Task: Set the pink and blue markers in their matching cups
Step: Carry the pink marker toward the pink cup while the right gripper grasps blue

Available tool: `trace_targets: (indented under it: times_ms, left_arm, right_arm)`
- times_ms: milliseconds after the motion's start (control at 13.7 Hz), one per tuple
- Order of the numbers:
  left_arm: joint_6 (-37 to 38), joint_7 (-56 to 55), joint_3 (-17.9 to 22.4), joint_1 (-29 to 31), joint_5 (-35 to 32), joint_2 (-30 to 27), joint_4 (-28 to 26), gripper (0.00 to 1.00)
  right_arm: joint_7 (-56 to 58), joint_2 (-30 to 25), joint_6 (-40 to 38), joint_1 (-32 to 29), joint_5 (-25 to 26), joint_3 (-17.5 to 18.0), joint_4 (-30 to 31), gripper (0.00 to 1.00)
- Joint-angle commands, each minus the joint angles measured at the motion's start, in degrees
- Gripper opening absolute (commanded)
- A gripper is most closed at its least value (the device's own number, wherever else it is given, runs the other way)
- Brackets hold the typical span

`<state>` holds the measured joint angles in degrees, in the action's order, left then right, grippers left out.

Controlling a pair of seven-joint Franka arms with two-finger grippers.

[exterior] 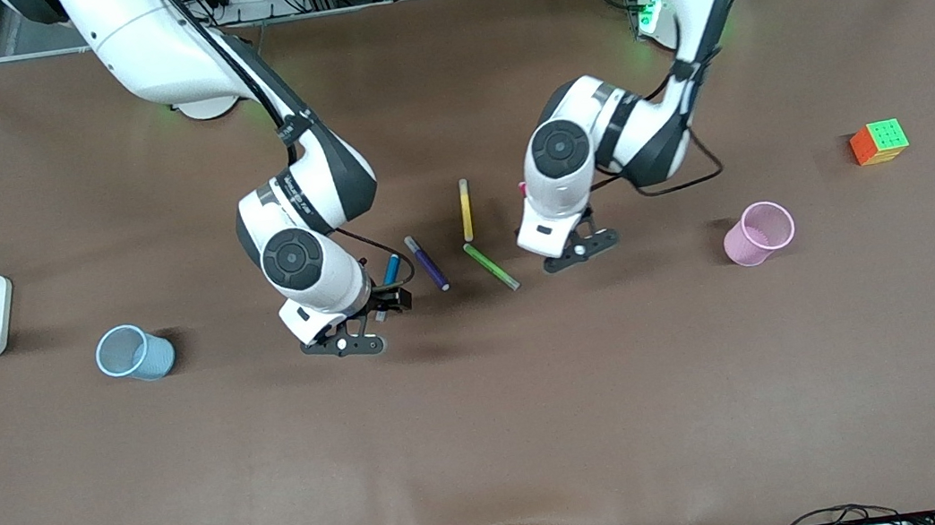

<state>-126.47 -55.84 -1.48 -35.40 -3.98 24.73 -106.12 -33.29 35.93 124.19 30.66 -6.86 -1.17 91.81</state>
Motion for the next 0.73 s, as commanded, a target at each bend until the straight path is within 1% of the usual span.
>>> trace_targets:
  times_ms: [0, 219, 438, 657]
  left_arm:
    - [1.7, 0.5, -0.3, 2.3, -2.5, -4.6, -1.9, 0.00]
    - [1.8, 1.4, -0.3, 4.3, -5.8, -8.7, -4.4, 0.00]
    - [1.9, 3.2, -0.3, 6.2, -7.0, -12.5, -6.2, 0.00]
    - [1.9, 10.6, -0.4, 10.6, -7.2, -15.8, -7.6, 0.00]
  right_arm:
    - [-1.4, 1.3, 3.1, 2.0, 0.1, -0.6, 1.2, 1.00]
    - [-1.6, 1.9, 8.6, 2.9, 0.1, -0.6, 5.7, 1.00]
    - [-1.6, 2.0, 9.3, 3.3, 0.2, -0.7, 7.8, 1.00]
    - [-1.6, 2.5, 10.1, 3.3, 1.7, -0.7, 7.9, 1.00]
